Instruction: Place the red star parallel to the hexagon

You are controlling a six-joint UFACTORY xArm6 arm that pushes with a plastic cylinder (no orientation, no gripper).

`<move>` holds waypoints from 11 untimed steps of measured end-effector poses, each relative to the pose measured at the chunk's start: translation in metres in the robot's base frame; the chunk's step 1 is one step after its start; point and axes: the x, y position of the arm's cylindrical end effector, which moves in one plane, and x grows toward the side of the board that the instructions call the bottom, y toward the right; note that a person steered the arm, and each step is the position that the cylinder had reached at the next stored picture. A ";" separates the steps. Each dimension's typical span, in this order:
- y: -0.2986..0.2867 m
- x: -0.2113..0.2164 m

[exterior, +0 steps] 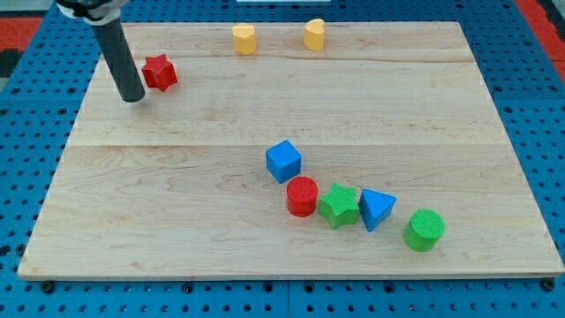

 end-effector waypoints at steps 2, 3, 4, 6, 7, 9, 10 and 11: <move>0.040 -0.038; 0.041 -0.048; 0.044 -0.015; 0.078 -0.025; 0.070 -0.054; 0.071 -0.073; 0.112 0.009; 0.237 0.075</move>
